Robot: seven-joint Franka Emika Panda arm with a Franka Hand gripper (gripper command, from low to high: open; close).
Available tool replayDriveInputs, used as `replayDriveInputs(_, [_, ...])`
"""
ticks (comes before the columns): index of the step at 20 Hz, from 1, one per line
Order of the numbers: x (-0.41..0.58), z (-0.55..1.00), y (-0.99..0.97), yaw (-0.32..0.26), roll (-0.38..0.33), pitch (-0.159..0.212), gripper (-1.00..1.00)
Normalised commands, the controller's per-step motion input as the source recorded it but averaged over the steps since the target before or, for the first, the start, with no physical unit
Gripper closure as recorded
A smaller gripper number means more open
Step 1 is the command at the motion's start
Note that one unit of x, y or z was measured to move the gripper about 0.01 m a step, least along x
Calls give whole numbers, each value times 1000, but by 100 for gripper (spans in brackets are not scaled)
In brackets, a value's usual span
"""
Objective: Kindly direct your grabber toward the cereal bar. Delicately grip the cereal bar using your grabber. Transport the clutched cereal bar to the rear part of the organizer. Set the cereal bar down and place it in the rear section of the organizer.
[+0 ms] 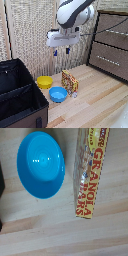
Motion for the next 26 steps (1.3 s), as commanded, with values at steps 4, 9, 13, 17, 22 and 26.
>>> replayDriveInputs(4, [-309, -348, -695, -78, 32, -16, -100])
replayDriveInputs(9, [-378, -371, -735, -60, 34, -1, -100])
replayDriveInputs(13, [-297, -386, -260, -68, -3, 5, -100])
replayDriveInputs(17, [-44, -445, 232, -13, -107, 37, -100])
replayDriveInputs(22, [129, -238, 522, -7, -137, 15, -100])
replayDriveInputs(26, [263, -301, 276, -6, -99, 28, -100])
